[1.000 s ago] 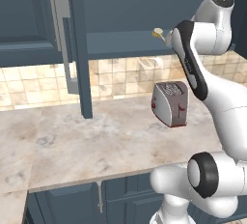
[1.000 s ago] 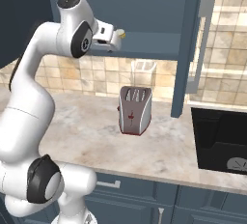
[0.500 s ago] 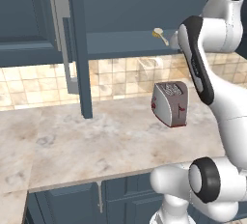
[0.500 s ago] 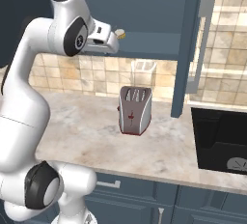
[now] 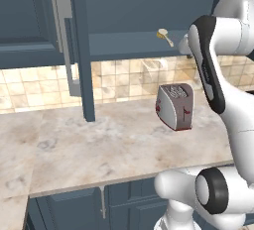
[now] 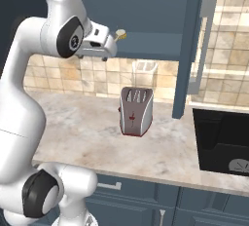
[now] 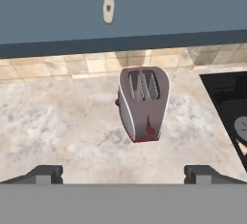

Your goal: Pick up the dish brush and bar soap from the sink, and place them back in the cabinet, and close the cabinet doors.

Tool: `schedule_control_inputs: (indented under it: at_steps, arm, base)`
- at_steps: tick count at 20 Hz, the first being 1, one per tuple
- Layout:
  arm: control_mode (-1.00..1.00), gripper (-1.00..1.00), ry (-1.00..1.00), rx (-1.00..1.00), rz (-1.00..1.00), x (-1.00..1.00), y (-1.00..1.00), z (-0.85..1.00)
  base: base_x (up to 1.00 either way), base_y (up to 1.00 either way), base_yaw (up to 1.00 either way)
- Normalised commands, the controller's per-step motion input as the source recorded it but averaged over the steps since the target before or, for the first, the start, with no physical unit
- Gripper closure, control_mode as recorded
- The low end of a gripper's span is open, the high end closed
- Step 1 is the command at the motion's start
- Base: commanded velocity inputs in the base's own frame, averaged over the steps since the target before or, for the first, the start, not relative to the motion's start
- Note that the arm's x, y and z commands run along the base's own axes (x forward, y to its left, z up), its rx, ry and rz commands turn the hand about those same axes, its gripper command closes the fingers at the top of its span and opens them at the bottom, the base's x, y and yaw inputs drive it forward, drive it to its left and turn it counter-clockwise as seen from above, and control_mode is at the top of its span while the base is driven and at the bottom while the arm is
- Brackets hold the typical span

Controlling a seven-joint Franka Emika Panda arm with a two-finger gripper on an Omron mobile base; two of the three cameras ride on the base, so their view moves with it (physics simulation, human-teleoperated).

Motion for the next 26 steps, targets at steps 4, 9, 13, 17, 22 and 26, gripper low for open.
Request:
schedule_control_inputs:
  at_steps: [4, 9, 13, 17, 22, 26]
  arm:
    - [-1.0, -1.0, 0.06, 0.0, 0.0, -0.24, 0.0, 0.0]
    - [-1.0, -1.0, 0.07, 0.0, 0.0, -0.19, 0.0, 0.0]
    - [-1.0, -1.0, 0.11, 0.0, 0.0, -0.06, 0.0, 0.0]
    - [-1.0, -1.0, 0.12, 0.0, 0.0, -0.07, 0.0, 0.0]
    - [-1.0, -1.0, 0.09, 0.0, 0.0, -0.19, 0.0, 0.0]
    - [-1.0, -1.0, 0.04, 0.0, 0.0, -0.35, -0.05, 0.0]
  base:
    - [0.0, 0.0, 0.0]
    - [0.0, 0.0, 0.0]
    - [0.0, 0.0, 0.0]
    - [0.0, 0.0, 0.0]
    - [0.0, 0.0, 0.0]
    - [0.0, 0.0, 0.0]
